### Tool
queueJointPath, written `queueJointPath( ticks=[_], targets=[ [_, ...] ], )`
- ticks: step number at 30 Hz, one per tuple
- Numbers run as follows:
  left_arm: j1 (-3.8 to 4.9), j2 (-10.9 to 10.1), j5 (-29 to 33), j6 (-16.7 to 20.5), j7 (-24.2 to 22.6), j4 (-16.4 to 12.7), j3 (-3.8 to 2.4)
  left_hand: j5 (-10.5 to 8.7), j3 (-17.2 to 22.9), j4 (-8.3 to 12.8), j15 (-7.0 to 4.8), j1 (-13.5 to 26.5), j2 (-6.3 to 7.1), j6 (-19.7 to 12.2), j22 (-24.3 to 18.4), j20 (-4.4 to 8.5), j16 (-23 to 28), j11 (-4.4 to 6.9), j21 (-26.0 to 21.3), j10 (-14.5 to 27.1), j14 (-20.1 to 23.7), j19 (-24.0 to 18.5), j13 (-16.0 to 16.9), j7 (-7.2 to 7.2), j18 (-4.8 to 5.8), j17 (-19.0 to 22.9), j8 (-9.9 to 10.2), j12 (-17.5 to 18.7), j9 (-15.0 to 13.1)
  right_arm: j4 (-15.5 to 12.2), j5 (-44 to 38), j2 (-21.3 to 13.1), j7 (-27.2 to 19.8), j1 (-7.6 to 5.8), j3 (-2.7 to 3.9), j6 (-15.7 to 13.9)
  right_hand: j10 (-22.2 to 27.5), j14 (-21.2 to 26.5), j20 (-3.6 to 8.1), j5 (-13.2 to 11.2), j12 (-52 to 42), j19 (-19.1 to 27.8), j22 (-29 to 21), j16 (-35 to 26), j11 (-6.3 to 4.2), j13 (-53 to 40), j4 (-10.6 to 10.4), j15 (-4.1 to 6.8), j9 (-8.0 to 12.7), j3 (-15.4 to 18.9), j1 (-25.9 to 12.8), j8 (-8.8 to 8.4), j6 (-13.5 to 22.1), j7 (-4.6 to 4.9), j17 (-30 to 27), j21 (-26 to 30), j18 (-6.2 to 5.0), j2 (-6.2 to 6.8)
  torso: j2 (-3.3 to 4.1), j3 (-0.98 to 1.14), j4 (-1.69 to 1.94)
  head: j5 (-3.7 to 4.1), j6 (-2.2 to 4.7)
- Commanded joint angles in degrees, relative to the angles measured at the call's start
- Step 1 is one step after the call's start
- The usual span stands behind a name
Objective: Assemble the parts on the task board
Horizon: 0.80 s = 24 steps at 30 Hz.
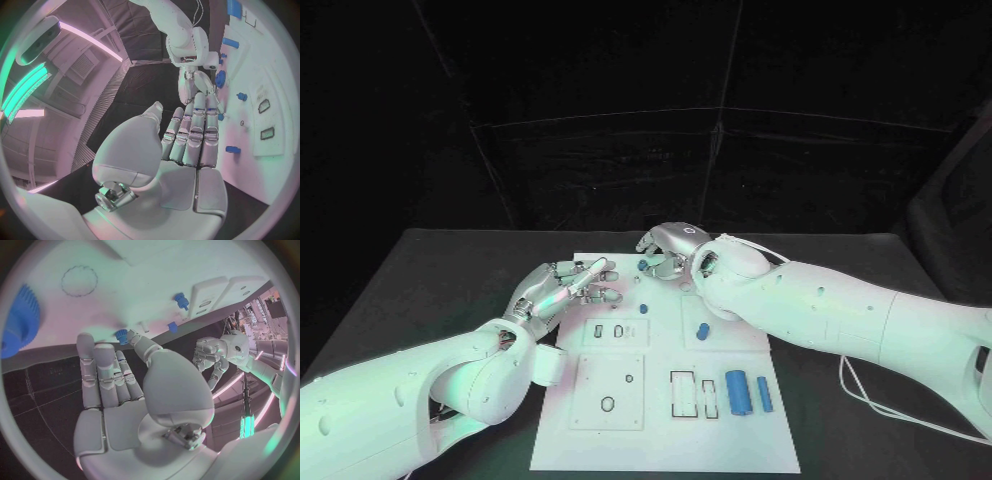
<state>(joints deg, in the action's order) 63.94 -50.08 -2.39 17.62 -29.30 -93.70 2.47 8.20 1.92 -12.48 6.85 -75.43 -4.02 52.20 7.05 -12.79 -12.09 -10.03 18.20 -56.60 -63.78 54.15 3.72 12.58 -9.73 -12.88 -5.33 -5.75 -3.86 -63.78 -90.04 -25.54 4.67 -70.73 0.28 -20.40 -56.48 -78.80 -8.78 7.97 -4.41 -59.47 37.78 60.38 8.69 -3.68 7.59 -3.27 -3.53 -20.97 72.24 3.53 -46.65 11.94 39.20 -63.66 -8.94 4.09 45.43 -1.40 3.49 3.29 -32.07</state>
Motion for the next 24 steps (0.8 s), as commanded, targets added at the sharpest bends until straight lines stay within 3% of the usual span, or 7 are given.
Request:
queueJointPath(
  ticks=[1, 5, 9, 11, 14, 19, 24],
  targets=[
    [0.10, -0.2, 0.5, -1.0, 0.0, -0.1, -0.06, -0.08, 0.1, 0.2, 0.09, -0.1, -0.20, -0.2, -0.1, -0.27, 0.4, -0.03, -0.4, 0.5, 0.3, -0.1, -0.1, 0.30, -0.62, -0.1, 0.2, 0.4, 0.0, -2.2, 0.1, -2.1, 0.1, -0.16, 0.05, -3.6, -0.5, -0.1, -0.01, 0.6, -0.7, -0.4, 0.6, 0.8, -0.15, -0.2, -0.2, 0.08, -0.3, 0.7, 0.7, 0.19, -1.7, 0.76, 0.6, -0.3, -0.77, 0.13, 0.01, 0.10, -0.19, -0.16, 0.01],
    [0.11, -0.6, 0.6, -1.0, 0.1, -0.2, -0.06, -0.08, 0.1, 0.3, 0.12, -0.1, -0.20, -0.2, -0.1, -0.30, 0.4, -0.05, -0.4, 0.6, 0.4, -0.2, 0.0, 0.31, -0.62, -0.1, 0.2, 0.4, 0.0, -5.9, 2.0, -6.2, 0.7, -0.18, 0.92, -4.6, -3.5, -1.4, 0.27, 1.7, -2.8, -2.5, 3.3, 2.6, -0.82, -0.5, -1.1, 0.57, -0.7, 1.0, 0.9, 0.94, -4.8, 0.24, 2.8, -2.0, -0.34, -0.21, -0.04, 0.04, -0.37, -0.13, 0.15],
    [0.11, -0.8, 0.6, -1.0, 0.1, -0.4, -0.06, -0.08, 0.1, 0.3, 0.12, -0.1, -0.20, -0.2, -0.1, -0.30, 0.4, -0.05, -0.4, 0.6, 0.4, -0.2, 0.0, 0.31, -0.62, -0.1, 0.2, 0.4, 0.0, -9.5, 5.9, -10.7, 2.2, -0.21, 2.02, -3.4, -10.8, -4.2, 1.35, 3.1, -6.7, -7.6, 10.6, 7.4, -2.98, -1.8, -3.0, 2.28, -0.8, 1.2, -0.1, 1.57, -7.1, -1.41, 9.9, -6.3, 0.96, -0.15, -0.10, 0.10, -0.61, 0.07, 0.27],
    [0.11, -0.9, 0.6, -1.0, 0.1, -0.4, -0.06, -0.08, 0.1, 0.3, 0.12, -0.1, -0.20, -0.2, -0.1, -0.30, 0.4, -0.05, -0.4, 0.6, 0.4, -0.2, 0.0, 0.31, -0.62, -0.1, 0.2, 0.4, 0.0, -11.5, 8.0, -13.4, 3.8, -0.26, 2.51, -1.6, -16.1, -5.6, 2.63, 3.5, -10.0, -10.6, 15.0, 10.4, -4.54, -3.9, -4.6, 3.69, -0.8, 2.2, -1.3, 1.80, -8.0, -2.77, 14.6, -8.9, 1.75, 0.90, -0.15, 0.15, -0.88, 0.06, 0.37],
    [0.12, -0.9, 0.6, -1.1, 0.1, -0.4, -0.05, -0.08, 0.1, 0.3, 0.12, -0.1, -0.20, -0.2, -0.1, -0.30, 0.5, -0.05, -0.4, 0.6, 0.4, -0.2, 0.0, 0.31, -0.62, -0.1, 0.2, 0.4, 0.0, -13.0, 9.2, -15.9, 5.5, -0.34, 2.81, 1.1, -19.2, -6.2, 3.70, 4.7, -13.5, -12.3, 17.6, 12.1, -5.64, -7.0, -6.2, 4.64, -0.7, 4.3, -2.4, 1.72, -8.0, -3.69, 17.2, -10.5, 2.26, 2.70, -0.17, 0.24, -1.08, 0.00, 0.38],
    [0.12, -0.8, 0.6, -1.2, 0.2, -0.3, -0.05, -0.08, 0.1, 0.3, 0.13, -0.1, -0.20, -0.2, -0.1, -0.31, 0.5, -0.05, -0.5, 0.6, 0.4, -0.2, 0.0, 0.31, -0.62, -0.1, 0.2, 0.4, 0.0, -14.3, 9.2, -18.4, 8.2, -0.42, 3.02, 5.3, -19.1, -7.0, 4.24, 5.9, -21.2, -15.0, 22.7, 15.7, -6.02, -15.1, -9.5, 4.94, -0.5, 9.4, -2.2, 1.31, -7.0, -4.02, 22.7, -13.2, 3.26, 3.97, -0.08, 0.36, -1.18, 0.17, 0.41],
    [0.12, -0.6, 0.6, -1.3, 0.2, -0.2, -0.05, -0.08, 0.1, 0.3, 0.13, -0.1, -0.20, -0.2, -0.1, -0.31, 0.5, -0.05, -0.5, 0.6, 0.4, -0.2, 0.0, 0.31, -0.62, -0.1, 0.2, 0.4, 0.0, -13.9, 8.6, -18.8, 9.7, -0.45, 3.08, 8.0, -14.5, -7.1, 3.97, 6.0, -29.2, -15.7, 24.9, 17.6, -5.65, -25.2, -14.0, 4.49, -0.5, 15.1, 1.2, 1.28, -6.1, -3.82, 25.8, -14.5, 3.54, 3.26, -0.08, 0.21, -1.04, 0.62, 0.50]
  ],
)
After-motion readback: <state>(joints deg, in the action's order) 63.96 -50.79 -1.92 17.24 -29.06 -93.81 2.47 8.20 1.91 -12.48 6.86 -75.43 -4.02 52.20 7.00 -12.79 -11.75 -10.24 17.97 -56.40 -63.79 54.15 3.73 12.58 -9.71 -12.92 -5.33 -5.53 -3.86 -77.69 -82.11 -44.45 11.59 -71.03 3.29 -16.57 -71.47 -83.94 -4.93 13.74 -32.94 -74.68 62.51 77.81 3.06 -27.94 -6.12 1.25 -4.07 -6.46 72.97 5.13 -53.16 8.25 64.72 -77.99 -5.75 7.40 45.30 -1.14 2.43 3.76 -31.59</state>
